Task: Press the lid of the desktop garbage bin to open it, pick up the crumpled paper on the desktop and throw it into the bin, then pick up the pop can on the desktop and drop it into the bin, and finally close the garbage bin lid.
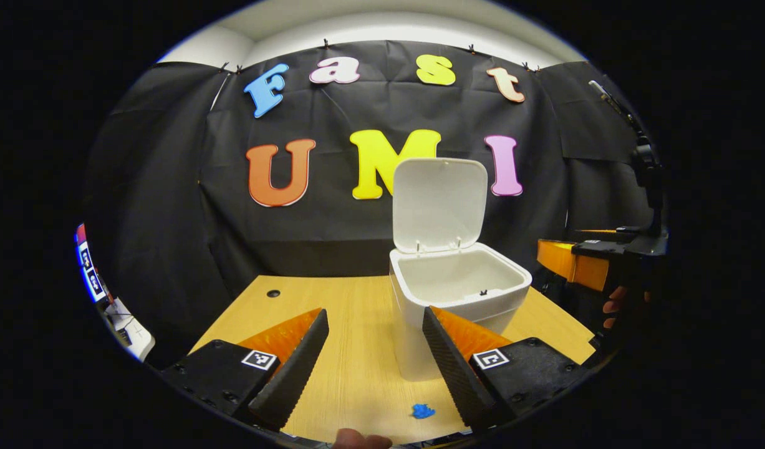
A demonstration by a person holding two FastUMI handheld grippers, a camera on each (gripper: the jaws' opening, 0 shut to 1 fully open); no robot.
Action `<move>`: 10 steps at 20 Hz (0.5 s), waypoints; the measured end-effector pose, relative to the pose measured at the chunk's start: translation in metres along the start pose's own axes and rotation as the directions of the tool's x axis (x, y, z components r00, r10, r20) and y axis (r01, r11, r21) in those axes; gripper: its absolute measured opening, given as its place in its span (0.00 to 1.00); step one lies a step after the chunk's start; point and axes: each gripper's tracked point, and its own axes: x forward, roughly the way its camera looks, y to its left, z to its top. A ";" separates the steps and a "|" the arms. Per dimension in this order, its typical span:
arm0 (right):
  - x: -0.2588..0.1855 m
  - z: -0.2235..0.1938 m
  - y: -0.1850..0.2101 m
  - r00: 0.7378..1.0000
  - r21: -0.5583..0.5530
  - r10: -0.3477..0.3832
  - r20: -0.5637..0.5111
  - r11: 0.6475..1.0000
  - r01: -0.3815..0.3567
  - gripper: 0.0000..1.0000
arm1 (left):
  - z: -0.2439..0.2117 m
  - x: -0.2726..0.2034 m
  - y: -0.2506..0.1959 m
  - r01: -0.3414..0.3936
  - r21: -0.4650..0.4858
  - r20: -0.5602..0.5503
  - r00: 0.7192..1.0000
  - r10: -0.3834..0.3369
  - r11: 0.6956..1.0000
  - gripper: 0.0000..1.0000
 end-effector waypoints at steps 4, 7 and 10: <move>-0.009 -0.038 -0.013 0.997 -0.016 -0.020 -0.071 1.000 0.019 0.96 | -0.055 0.004 -0.016 0.015 0.023 -0.099 0.995 -0.013 1.000 0.99; -0.017 -0.056 -0.020 0.993 -0.040 -0.035 -0.115 0.999 0.030 0.96 | -0.101 0.006 -0.033 0.046 -0.028 -0.185 0.981 -0.050 0.999 0.98; -0.019 -0.063 -0.022 0.991 -0.066 -0.036 -0.126 0.997 0.028 0.96 | -0.135 0.007 -0.041 0.037 -0.076 -0.251 0.966 -0.055 0.996 0.99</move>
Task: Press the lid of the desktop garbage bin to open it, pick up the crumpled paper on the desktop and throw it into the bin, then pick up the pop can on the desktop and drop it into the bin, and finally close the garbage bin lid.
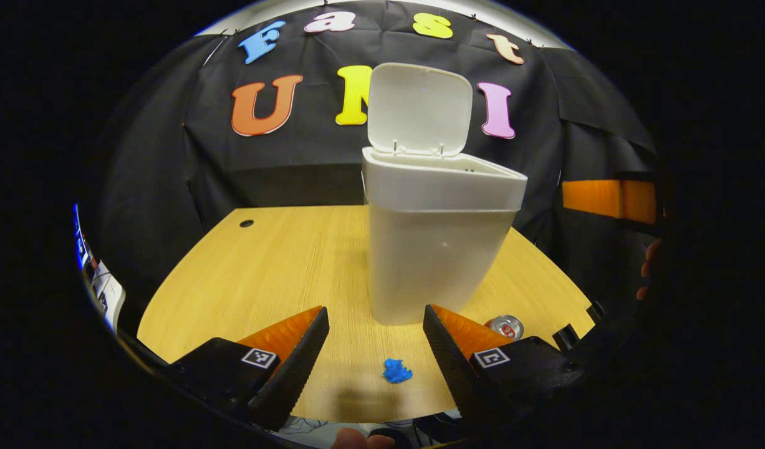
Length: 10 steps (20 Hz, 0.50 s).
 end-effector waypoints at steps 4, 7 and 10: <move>-0.009 -0.026 -0.001 0.999 -0.013 -0.003 -0.035 1.000 0.002 0.96 | -0.043 0.009 -0.002 -0.013 -0.056 -0.088 0.996 0.008 0.998 0.99; -0.010 -0.049 0.004 0.997 -0.030 0.005 -0.072 1.000 -0.007 0.96 | -0.077 0.020 -0.006 -0.017 -0.068 -0.148 0.989 0.007 0.998 0.99; -0.014 -0.063 0.007 0.995 -0.040 0.012 -0.100 0.999 -0.016 0.96 | -0.093 0.030 -0.007 -0.029 -0.098 -0.190 0.982 0.010 0.995 0.99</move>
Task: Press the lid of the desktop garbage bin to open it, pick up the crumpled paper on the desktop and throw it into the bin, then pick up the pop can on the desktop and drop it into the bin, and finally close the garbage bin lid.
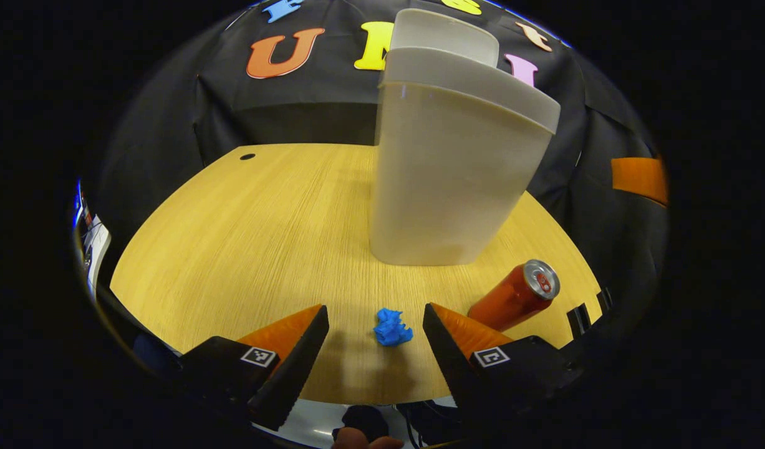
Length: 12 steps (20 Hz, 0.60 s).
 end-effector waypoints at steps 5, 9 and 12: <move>0.000 -0.017 0.006 0.999 -0.002 0.015 -0.039 1.000 -0.015 0.96 | -0.017 0.017 -0.002 -0.004 0.020 -0.051 0.999 0.005 1.000 0.98; 0.000 -0.027 0.009 0.998 -0.027 0.028 -0.061 0.999 -0.030 0.96 | -0.030 0.025 -0.005 0.016 0.043 -0.096 0.995 -0.012 0.999 0.97; 0.001 -0.032 0.011 0.997 -0.050 0.034 -0.067 0.998 -0.038 0.96 | -0.031 0.030 -0.003 0.012 0.047 -0.113 0.994 -0.006 0.999 0.96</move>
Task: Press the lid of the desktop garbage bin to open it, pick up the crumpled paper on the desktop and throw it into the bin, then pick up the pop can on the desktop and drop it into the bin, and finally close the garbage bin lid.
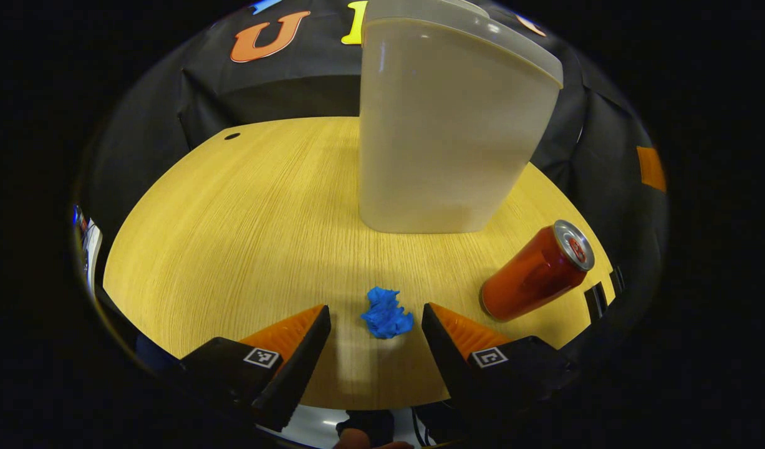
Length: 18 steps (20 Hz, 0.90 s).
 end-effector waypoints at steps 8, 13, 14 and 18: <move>-0.005 -0.008 0.011 1.000 0.012 0.023 -0.018 1.000 -0.022 0.99 | -0.005 0.008 0.011 -0.025 0.016 -0.052 0.998 0.026 1.000 0.81; -0.011 -0.013 0.022 0.999 0.012 0.047 -0.020 0.999 -0.047 0.99 | 0.002 0.017 0.023 -0.025 0.009 -0.058 0.998 0.026 1.000 0.52; -0.012 -0.015 0.023 0.998 0.015 0.050 -0.023 0.999 -0.050 0.99 | 0.004 0.017 0.024 -0.018 0.012 -0.056 0.998 0.019 1.000 0.43; -0.014 -0.028 0.028 0.997 0.032 0.065 -0.046 0.997 -0.064 0.96 | 0.016 0.003 0.022 -0.018 0.040 -0.011 1.000 0.019 0.999 0.34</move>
